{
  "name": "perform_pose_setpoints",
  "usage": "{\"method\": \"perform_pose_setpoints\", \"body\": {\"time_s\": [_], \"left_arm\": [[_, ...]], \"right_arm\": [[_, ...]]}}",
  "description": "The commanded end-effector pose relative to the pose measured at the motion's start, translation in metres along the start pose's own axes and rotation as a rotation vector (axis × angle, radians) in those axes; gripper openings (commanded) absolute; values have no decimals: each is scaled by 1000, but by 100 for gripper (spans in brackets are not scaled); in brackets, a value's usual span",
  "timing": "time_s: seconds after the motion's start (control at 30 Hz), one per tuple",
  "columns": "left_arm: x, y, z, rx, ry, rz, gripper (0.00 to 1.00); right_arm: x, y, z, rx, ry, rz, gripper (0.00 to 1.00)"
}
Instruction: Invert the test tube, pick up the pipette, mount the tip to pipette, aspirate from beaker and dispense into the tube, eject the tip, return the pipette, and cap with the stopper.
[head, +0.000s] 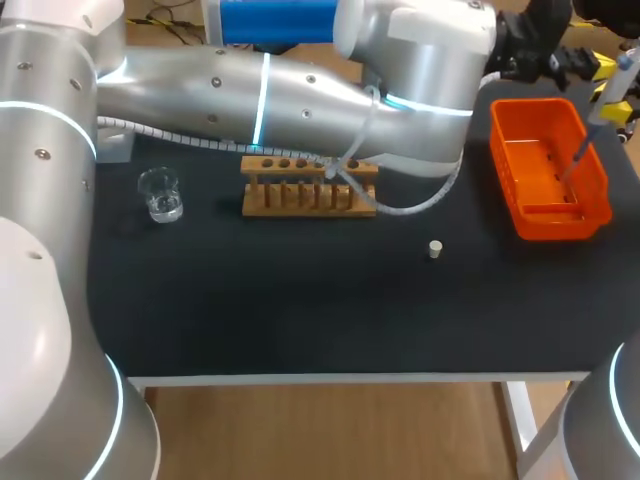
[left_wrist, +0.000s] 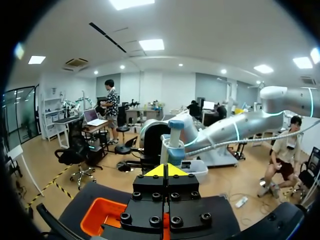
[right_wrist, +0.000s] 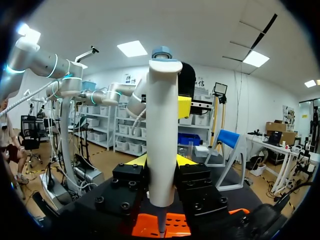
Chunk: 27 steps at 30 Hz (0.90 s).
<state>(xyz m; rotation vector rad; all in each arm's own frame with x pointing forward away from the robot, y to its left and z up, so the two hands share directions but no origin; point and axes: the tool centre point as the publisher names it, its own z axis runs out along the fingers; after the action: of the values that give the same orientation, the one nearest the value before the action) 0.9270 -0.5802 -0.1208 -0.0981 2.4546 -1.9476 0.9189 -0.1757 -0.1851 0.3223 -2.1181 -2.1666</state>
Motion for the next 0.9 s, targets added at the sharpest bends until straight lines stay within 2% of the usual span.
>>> {"method": "perform_pose_setpoints", "body": {"time_s": [0.03,0.43,0.9], "left_arm": [[4,-2,-5,3,-10,0,0],[3,-17,-17,-8,-35,17,0],[7,-42,-16,-32,-35,55,0]], "right_arm": [[0,1,0,4,1,0,0],[0,1,0,4,1,0,0],[0,1,0,4,1,0,0]]}}
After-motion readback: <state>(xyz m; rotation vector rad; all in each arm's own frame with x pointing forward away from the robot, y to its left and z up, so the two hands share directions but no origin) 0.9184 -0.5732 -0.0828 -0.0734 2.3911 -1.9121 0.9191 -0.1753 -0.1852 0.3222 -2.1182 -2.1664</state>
